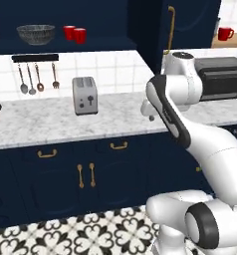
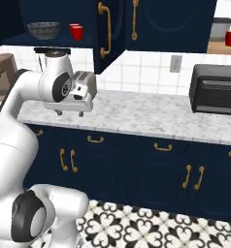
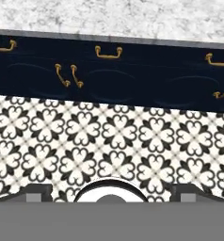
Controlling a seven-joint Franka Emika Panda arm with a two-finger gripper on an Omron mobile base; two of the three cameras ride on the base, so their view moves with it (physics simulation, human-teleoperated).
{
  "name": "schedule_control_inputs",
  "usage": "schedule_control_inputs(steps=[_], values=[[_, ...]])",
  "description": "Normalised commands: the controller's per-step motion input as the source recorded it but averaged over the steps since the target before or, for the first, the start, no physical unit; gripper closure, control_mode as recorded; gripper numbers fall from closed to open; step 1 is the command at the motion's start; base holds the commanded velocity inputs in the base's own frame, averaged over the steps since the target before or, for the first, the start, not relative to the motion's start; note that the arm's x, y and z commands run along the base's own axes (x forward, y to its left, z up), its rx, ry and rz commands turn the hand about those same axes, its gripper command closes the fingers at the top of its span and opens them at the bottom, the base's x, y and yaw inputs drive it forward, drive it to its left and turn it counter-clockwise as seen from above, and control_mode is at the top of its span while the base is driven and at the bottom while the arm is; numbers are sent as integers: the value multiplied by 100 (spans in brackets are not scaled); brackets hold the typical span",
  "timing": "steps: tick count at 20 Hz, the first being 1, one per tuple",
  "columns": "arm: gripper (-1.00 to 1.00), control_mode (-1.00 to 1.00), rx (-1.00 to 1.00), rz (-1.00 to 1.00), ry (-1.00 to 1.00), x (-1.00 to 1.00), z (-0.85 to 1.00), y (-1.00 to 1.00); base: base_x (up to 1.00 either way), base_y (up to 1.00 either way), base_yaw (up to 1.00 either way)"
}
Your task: Gather all objects into one cabinet and sort the glasses and bowls to opposite sides.
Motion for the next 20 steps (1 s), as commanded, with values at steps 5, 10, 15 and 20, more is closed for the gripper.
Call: schedule_control_inputs(steps=[5,10,15,20], values=[[-100,100,0,0,0,0,0,0,0,-100,0],[-100,100,0,0,0,0,0,0,54,-100,12],[-100,100,0,0,0,0,0,0,98,-100,27],[-100,100,0,0,0,0,0,0,60,-100,18]])
